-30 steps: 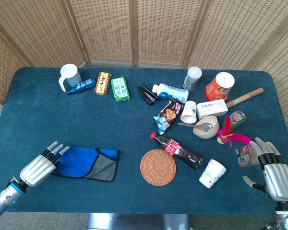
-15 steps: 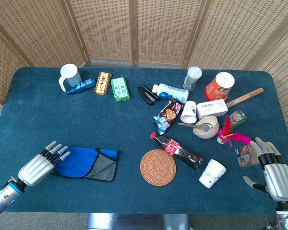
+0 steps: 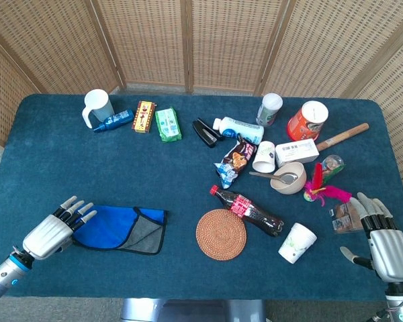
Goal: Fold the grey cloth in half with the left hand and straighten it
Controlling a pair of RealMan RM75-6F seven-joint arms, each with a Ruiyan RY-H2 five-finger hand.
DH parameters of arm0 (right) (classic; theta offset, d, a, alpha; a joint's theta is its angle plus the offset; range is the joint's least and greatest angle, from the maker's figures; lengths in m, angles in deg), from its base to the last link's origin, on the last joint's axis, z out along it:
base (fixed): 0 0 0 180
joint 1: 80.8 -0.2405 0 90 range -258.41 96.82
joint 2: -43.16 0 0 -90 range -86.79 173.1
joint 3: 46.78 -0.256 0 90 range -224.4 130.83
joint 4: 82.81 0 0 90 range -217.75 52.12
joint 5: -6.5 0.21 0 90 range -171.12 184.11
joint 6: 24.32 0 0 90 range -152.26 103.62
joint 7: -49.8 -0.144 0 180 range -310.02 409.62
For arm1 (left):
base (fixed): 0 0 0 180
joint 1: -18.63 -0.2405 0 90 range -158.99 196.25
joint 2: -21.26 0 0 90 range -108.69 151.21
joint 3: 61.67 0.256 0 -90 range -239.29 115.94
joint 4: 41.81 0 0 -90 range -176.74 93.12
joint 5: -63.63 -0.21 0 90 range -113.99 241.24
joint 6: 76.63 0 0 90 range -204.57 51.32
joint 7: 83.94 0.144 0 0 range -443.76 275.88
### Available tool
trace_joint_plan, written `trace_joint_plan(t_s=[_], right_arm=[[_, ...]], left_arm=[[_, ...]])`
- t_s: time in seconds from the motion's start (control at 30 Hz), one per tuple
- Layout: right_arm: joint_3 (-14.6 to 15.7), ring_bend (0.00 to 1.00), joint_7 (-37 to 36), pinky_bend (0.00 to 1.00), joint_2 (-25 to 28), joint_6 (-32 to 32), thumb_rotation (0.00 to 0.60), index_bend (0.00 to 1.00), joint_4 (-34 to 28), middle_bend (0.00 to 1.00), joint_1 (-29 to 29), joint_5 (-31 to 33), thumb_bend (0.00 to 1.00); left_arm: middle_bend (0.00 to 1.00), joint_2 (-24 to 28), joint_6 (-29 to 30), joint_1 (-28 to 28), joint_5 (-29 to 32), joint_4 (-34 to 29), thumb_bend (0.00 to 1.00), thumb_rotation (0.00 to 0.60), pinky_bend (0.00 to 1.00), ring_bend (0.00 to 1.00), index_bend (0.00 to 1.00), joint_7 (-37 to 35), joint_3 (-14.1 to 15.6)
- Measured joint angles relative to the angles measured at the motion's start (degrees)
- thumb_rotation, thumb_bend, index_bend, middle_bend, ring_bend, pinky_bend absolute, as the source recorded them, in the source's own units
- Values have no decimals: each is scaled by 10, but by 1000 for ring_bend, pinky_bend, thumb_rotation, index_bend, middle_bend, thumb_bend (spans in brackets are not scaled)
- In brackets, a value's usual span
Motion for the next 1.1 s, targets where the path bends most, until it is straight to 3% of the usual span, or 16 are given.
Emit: trace_joint_plan(t_s=[0.2, 0.4, 0.67, 1.1], right_arm=[[1, 0, 0, 123, 0, 0, 600, 1, 0, 0, 0, -1, 97], [-1, 0, -5, 122, 2, -3, 600, 1, 0, 0, 1, 0, 97], [1, 0, -1, 123, 1, -1, 600, 2, 0, 0, 0, -2, 98], [-1, 0, -4, 122, 2, -1, 600, 2, 1, 0, 0, 1, 99]], left_arm=[[0, 18, 13, 11, 12, -41, 342, 600, 59, 0, 0, -60, -16], [0, 49, -13, 27, 22, -99, 342, 600, 43, 0, 15, -95, -19], [0, 52, -49, 48, 40, -124, 342, 600, 45, 0, 238, -99, -36], [0, 15, -140, 116, 47, -170, 343, 600, 48, 0, 251, -26, -69]])
